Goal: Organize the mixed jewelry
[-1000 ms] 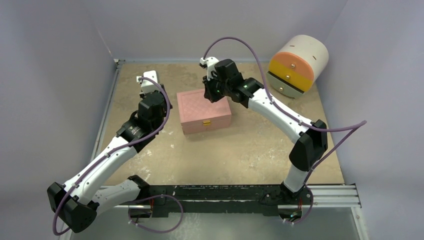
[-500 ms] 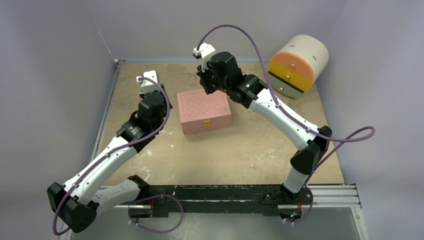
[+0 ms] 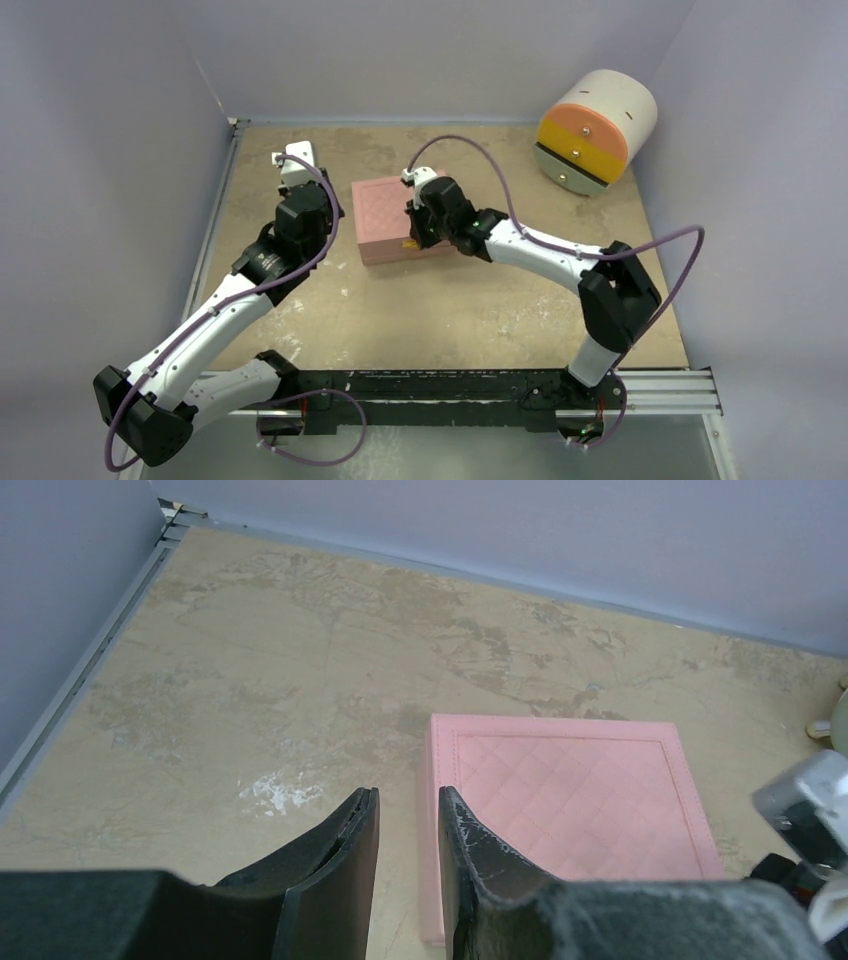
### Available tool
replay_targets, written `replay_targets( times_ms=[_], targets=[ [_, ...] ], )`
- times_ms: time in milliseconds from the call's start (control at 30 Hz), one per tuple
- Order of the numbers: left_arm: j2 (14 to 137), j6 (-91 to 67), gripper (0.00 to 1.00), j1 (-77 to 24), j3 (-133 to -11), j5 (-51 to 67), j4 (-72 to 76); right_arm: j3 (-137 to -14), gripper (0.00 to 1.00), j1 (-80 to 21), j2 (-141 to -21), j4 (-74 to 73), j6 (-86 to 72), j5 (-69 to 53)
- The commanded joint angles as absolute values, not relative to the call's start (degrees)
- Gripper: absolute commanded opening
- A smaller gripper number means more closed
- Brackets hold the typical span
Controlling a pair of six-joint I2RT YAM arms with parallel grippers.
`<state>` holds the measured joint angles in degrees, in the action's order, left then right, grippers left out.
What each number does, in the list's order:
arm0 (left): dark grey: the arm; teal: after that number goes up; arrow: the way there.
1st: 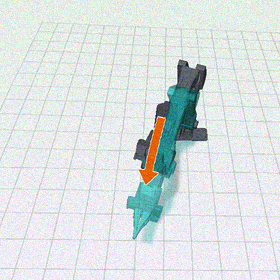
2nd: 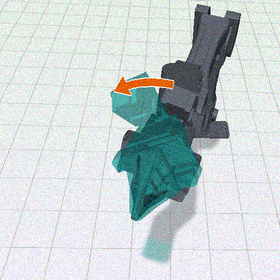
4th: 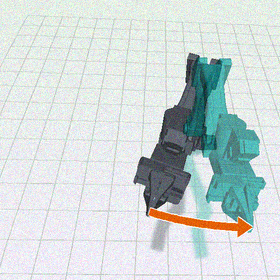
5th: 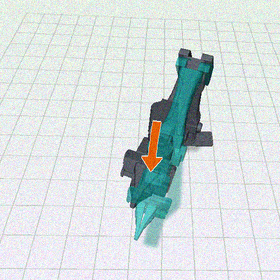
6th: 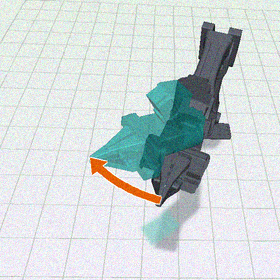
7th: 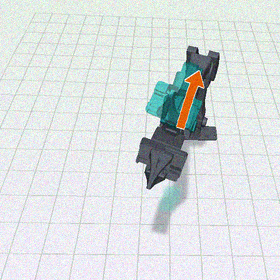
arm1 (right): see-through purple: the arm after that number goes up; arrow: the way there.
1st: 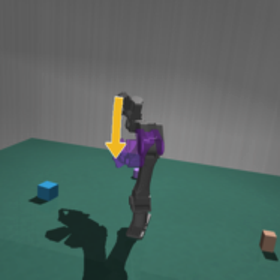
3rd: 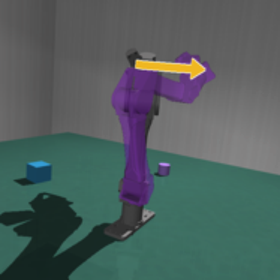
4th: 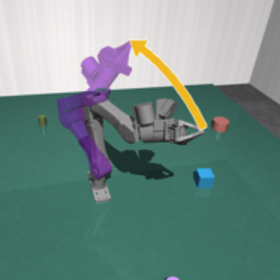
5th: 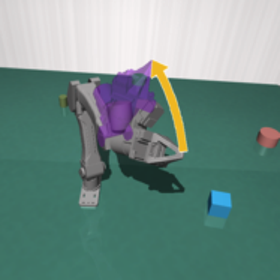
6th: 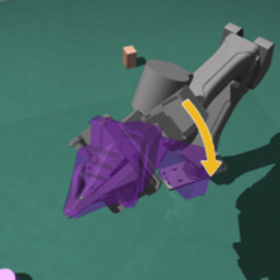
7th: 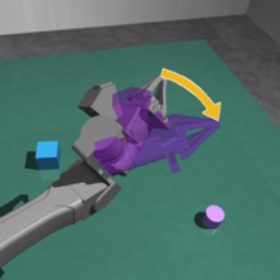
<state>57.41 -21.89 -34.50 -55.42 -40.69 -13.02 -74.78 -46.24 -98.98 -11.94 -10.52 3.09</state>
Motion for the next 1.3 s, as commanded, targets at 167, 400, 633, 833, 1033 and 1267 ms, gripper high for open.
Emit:
replay_targets(
  times_ms=[167,400,633,833,1033,1267],
  targets=[
    [56.6,-22.1,0.27,-34.1,-56.8,-40.1,-12.0,-47.5,0.00,-47.4,-102.1,2.6,-28.6,-4.2],
    [56.9,-22.4,0.27,-34.1,-56.9,-40.0,-12.2,-52.5,0.00,-47.5,-94.2,-5.2,-25.8,0.4],
    [57.0,-22.5,0.27,-34.1,-56.8,-40.2,-12.2,-57.8,0.00,-47.5,-89.6,-8.0,-24.7,0.9],
    [57.0,-22.8,0.27,-34.1,-56.8,-39.8,-12.1,-60.1,0.00,-47.5,-85.9,-9.2,-24.6,0.5],
    [57.0,-23.0,0.27,-34.1,-56.7,-39.6,-12.1,-65.0,0.00,-47.5,-85.1,-9.5,-21.3,4.6],
    [57.0,-23.0,0.27,-34.1,-56.7,-40.1,-12.2,-71.6,0.03,-47.5,-86.7,-9.6,-19.3,8.2]
  ],
)
